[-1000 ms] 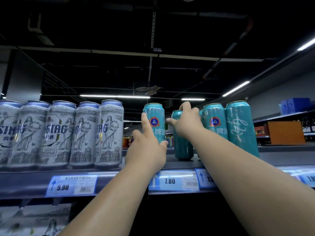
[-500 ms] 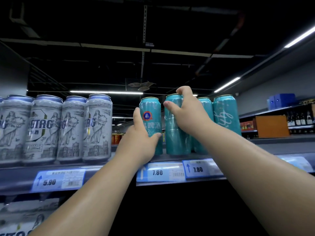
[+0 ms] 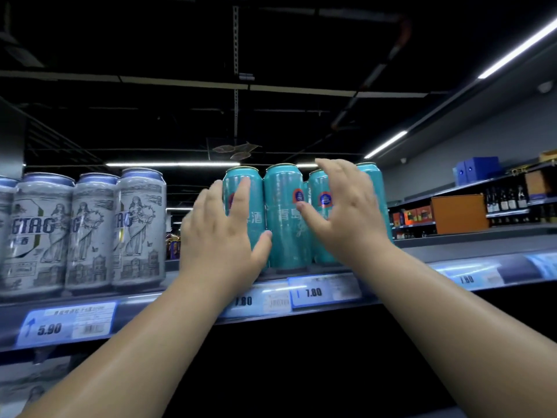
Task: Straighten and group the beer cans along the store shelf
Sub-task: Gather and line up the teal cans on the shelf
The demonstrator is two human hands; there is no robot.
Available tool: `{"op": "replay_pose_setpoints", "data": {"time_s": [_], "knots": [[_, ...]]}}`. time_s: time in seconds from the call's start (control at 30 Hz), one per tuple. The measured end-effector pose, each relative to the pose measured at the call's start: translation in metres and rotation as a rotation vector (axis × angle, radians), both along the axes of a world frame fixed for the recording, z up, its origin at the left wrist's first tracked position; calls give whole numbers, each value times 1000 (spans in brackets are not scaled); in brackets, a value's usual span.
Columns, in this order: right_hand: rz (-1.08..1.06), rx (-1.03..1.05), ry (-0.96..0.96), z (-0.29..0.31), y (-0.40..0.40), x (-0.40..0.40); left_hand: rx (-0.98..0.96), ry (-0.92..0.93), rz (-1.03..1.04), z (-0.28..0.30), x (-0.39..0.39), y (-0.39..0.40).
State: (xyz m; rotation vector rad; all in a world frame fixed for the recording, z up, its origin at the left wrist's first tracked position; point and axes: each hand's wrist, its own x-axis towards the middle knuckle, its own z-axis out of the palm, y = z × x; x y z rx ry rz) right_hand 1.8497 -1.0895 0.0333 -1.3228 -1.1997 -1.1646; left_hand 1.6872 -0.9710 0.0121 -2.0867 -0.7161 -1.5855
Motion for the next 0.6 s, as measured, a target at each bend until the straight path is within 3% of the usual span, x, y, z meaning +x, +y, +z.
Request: {"op": "replay_pose_setpoints", "data": {"time_s": [0.1, 0.23, 0.4, 0.6], "knots": [[-160, -85, 171, -3, -19, 29, 46, 103, 95, -2, 20, -20], [-130, -266, 385, -7, -36, 59, 42, 223, 154, -6, 60, -41], [-70, -359, 376, -11, -42, 77, 48, 210, 191, -6, 85, -45], [-192, -346, 438, -8, -69, 122, 0, 168, 229, -8, 86, -42]]}}
